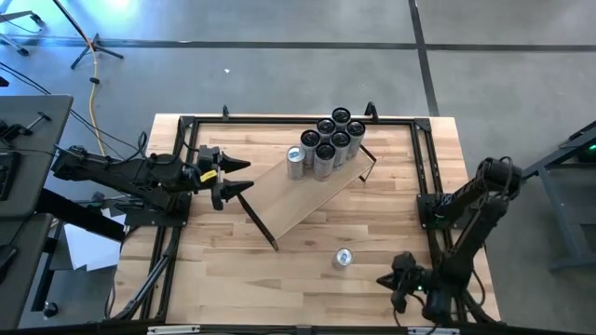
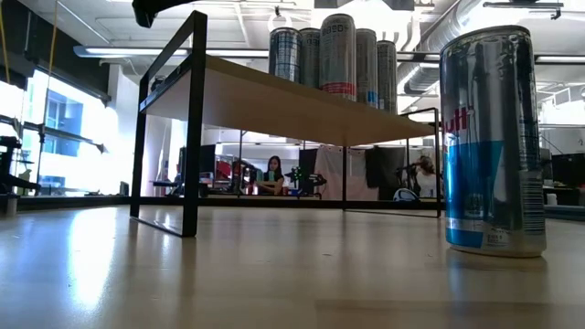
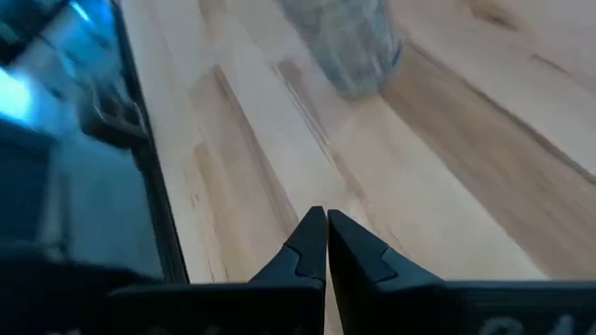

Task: Place canned beverage on shelf
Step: Put the blue soda can on the shelf and align it with the other blue soda can

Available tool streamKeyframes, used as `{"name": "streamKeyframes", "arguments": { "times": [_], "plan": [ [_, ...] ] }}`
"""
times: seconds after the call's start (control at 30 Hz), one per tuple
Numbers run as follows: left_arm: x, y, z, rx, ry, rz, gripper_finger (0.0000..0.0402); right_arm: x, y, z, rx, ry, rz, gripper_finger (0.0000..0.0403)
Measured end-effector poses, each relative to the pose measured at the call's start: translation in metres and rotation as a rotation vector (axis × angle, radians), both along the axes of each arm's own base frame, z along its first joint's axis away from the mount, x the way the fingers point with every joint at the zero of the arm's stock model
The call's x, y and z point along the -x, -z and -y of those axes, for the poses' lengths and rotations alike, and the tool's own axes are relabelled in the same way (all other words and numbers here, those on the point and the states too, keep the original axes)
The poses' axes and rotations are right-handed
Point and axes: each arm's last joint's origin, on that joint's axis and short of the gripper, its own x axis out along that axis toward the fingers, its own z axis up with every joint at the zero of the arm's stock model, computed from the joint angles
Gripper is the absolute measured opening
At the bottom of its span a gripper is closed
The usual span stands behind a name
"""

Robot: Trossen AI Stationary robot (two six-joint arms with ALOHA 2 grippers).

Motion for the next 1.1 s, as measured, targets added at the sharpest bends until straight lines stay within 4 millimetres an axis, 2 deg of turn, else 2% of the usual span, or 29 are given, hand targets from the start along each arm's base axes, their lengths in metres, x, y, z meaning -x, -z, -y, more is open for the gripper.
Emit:
{"name": "streamKeyframes", "arguments": {
  "times": [0.13, 0.2, 0.37, 0.57, 0.7, 0.87, 1.1],
  "plan": [
    [0.000, 0.000, 0.000, 0.001, 0.000, 0.000, 0.0321, 0.000, 0.010, 0.006, -0.084, 0.065, 0.186, 0.0000],
    [0.000, 0.000, 0.000, 0.000, 0.000, 0.000, 0.0321, -0.001, 0.012, 0.007, -0.095, 0.058, 0.218, 0.0000],
    [0.000, 0.000, 0.000, 0.000, -0.004, 0.000, 0.0321, -0.011, 0.007, 0.004, -0.037, -0.053, 0.181, 0.0000],
    [0.000, 0.000, 0.000, 0.001, -0.013, 0.000, 0.0321, -0.028, 0.000, 0.007, 0.132, -0.153, 0.185, 0.0000],
    [0.000, 0.000, 0.000, 0.037, -0.015, 0.006, 0.0321, -0.040, 0.002, 0.014, 0.098, -0.164, 0.123, 0.0008],
    [0.000, 0.001, 0.000, 0.040, -0.015, 0.003, 0.0321, -0.052, 0.004, 0.021, 0.046, -0.228, 0.035, 0.0067],
    [0.000, 0.001, 0.000, 0.040, -0.015, 0.002, 0.0321, -0.055, 0.005, 0.024, 0.044, -0.254, 0.013, 0.0208]
  ]
}}
